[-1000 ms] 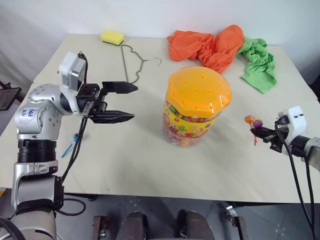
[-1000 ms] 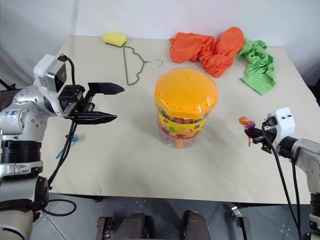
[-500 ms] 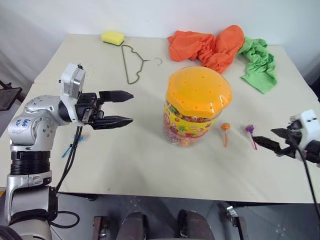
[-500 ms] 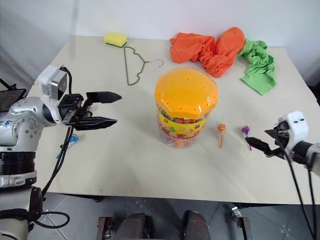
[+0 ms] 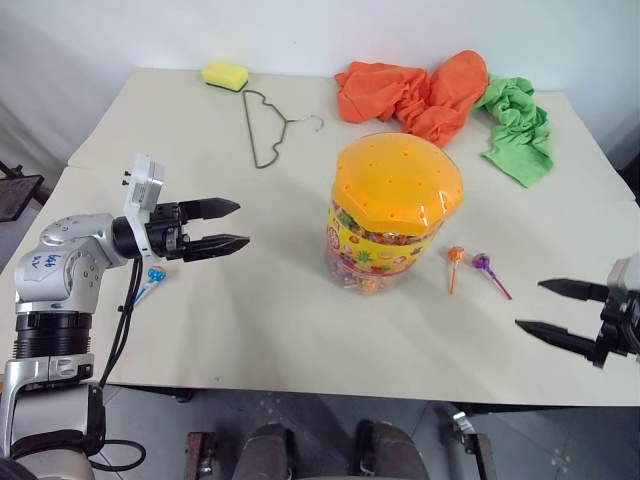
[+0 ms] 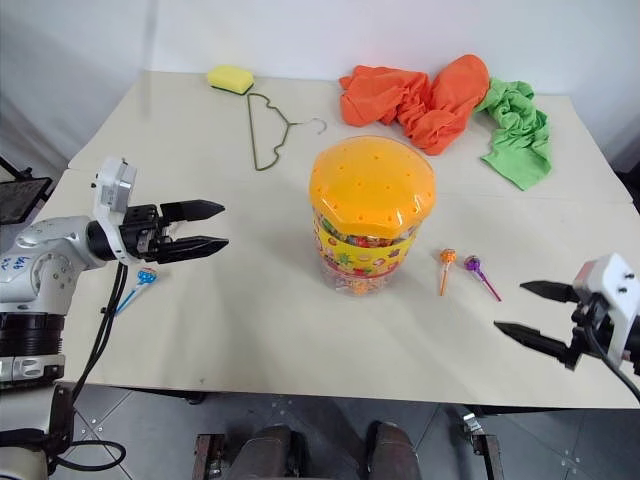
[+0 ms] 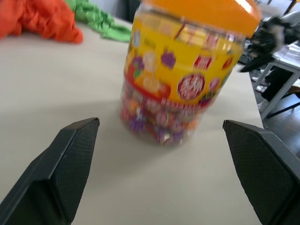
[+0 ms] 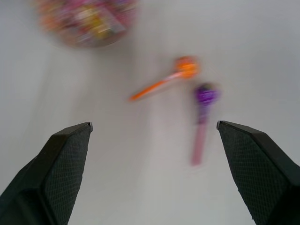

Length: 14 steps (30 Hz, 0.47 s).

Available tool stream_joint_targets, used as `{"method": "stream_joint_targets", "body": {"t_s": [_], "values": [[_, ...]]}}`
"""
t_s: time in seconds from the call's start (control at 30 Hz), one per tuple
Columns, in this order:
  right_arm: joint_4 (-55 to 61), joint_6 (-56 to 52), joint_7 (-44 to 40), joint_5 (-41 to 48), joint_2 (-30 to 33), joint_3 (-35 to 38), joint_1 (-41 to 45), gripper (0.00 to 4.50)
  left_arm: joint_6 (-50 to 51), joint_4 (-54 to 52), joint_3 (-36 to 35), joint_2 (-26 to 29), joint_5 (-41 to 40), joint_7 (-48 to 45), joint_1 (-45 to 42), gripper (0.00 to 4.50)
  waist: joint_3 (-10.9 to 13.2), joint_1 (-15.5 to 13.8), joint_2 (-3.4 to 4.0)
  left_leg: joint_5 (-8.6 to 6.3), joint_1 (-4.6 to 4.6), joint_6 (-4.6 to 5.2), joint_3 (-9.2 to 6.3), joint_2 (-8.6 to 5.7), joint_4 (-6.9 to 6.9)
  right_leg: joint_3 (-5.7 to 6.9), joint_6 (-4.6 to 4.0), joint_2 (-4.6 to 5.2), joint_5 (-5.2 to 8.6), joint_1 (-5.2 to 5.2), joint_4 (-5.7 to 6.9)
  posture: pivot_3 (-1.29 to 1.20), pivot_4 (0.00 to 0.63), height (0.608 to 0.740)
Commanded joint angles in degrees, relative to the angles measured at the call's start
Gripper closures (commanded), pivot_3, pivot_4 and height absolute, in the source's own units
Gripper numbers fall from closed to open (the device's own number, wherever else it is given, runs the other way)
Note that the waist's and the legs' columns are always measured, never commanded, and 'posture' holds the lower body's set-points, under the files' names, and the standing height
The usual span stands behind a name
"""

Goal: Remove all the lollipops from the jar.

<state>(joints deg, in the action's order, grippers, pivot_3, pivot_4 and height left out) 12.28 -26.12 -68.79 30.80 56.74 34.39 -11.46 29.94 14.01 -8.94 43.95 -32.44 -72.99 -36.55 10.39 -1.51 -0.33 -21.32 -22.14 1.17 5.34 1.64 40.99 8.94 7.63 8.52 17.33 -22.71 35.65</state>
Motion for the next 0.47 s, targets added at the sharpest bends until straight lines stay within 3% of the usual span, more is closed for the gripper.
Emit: {"method": "stream_joint_targets", "body": {"t_s": [0.03,0.27,0.47], "values": [[0.71,6.49,-1.98,0.65,-3.12,0.55,-0.07,0.05,-2.09,0.58,-1.95,2.39,-0.59,-3.95,2.35,0.0,0.0,0.05,0.0,0.0,0.03,0.0,0.0,0.01,-0.01,0.0,0.0,0.0,0.0,0.02,0.01,0.0,0.15,0.74],[-5.72,14.14,0.19,-3.07,-8.16,-7.28,5.17,0.05,-4.71,2.4,-2.95,4.6,0.0,-7.62,8.27,0.0,0.0,0.2,0.03,0.0,0.09,-0.01,0.01,0.04,-0.03,-0.01,-0.02,-0.02,0.01,0.03,0.02,0.0,0.15,0.74],[-4.91,15.82,1.58,-1.76,-11.17,-7.98,3.72,0.05,-2.38,-6.58,-6.13,2.93,-4.09,-4.72,13.92,0.0,0.0,-0.14,0.03,0.0,0.06,-0.01,-0.04,0.03,0.0,0.0,-0.02,0.0,0.01,0.07,0.01,0.0,0.15,0.74]]}}
